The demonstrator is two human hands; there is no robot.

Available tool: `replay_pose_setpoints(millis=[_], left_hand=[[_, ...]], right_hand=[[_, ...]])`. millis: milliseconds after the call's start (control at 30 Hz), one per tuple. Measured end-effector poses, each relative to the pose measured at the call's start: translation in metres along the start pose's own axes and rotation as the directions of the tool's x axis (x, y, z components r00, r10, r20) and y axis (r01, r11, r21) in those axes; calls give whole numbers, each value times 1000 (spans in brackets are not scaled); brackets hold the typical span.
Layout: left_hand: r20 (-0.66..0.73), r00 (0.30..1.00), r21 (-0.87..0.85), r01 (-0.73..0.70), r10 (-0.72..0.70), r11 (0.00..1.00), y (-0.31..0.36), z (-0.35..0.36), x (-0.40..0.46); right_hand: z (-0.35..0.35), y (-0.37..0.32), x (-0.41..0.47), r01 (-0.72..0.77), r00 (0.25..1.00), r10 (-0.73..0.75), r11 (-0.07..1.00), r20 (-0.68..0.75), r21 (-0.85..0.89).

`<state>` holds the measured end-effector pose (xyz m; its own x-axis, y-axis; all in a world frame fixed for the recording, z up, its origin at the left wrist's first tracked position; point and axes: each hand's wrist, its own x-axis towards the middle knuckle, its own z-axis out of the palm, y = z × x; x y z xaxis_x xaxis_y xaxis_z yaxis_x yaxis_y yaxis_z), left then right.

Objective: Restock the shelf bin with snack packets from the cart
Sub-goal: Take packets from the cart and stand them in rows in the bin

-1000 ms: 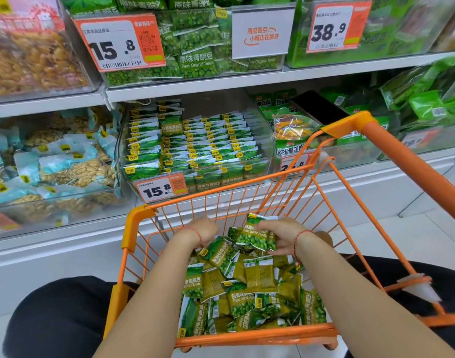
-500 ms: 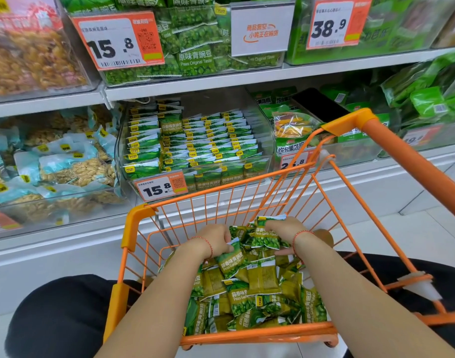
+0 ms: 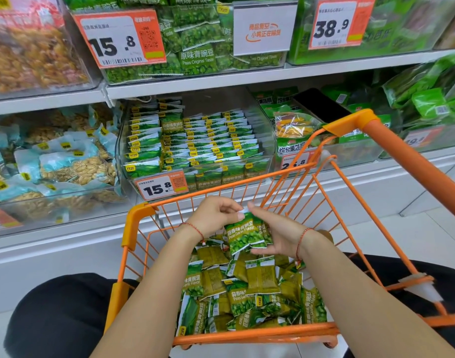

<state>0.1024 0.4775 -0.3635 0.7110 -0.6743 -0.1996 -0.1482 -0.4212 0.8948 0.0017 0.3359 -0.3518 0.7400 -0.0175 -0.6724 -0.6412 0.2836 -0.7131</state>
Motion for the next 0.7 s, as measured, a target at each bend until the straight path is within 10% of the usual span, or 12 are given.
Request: replay_pose_setpoints(millis=[400, 500, 700], left_hand=[[-32, 984, 52, -171, 173, 984, 47, -19, -21], [-222, 943, 23, -250, 248, 968, 76, -52, -38], [-224, 974, -24, -26, 20, 999, 81, -66, -59]], right_hand=[[12, -22, -26, 194, 980, -175, 952, 99, -236], [18, -48, -30, 324, 944, -304, 928, 128, -184], [59, -89, -1, 455, 887, -459, 887, -43, -81]])
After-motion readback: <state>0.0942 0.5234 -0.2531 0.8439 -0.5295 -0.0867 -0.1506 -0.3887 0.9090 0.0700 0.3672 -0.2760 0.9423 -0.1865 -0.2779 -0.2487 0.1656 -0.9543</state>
